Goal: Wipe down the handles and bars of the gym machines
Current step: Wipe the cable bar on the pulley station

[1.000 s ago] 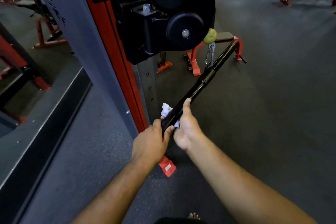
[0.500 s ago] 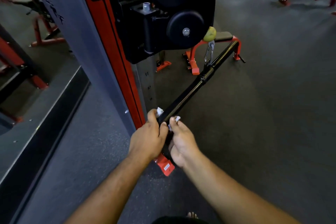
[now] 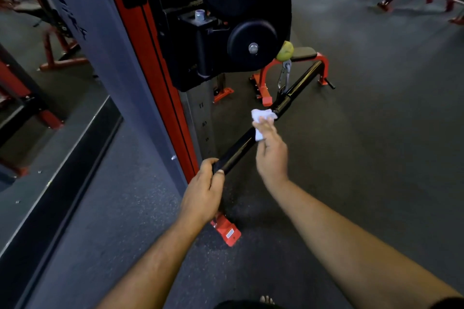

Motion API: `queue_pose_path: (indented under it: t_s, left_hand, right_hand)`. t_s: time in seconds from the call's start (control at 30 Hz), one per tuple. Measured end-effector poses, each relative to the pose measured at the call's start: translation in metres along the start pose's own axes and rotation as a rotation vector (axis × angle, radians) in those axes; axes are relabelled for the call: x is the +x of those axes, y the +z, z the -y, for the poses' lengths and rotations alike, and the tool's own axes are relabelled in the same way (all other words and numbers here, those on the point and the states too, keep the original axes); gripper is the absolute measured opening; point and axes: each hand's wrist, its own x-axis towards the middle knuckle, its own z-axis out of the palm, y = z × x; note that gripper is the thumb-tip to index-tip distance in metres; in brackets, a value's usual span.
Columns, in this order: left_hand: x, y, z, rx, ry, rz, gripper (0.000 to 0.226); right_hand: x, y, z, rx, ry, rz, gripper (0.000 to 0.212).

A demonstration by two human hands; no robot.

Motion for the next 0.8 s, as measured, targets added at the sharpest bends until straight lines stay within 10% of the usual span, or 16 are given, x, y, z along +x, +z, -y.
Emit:
queue_pose_path:
  t_s: [0.27,0.5,0.8]
  left_hand:
    - [0.001,-0.010,0.004,-0.092,0.036,-0.022,0.059]
    - [0.002,-0.006,0.002,-0.198,0.043,-0.029,0.070]
    - [0.011,-0.007,0.005,-0.525,-0.043,0.010,0.088]
  right_hand:
    - [-0.079,-0.013,0.039,0.246,-0.295,0.364,0.061]
    - [0.013,-0.025,0.007,0.015,-0.137,0.051,0.044]
    - [-0.088,0.015,0.062,0.165,-0.302,0.257,0.045]
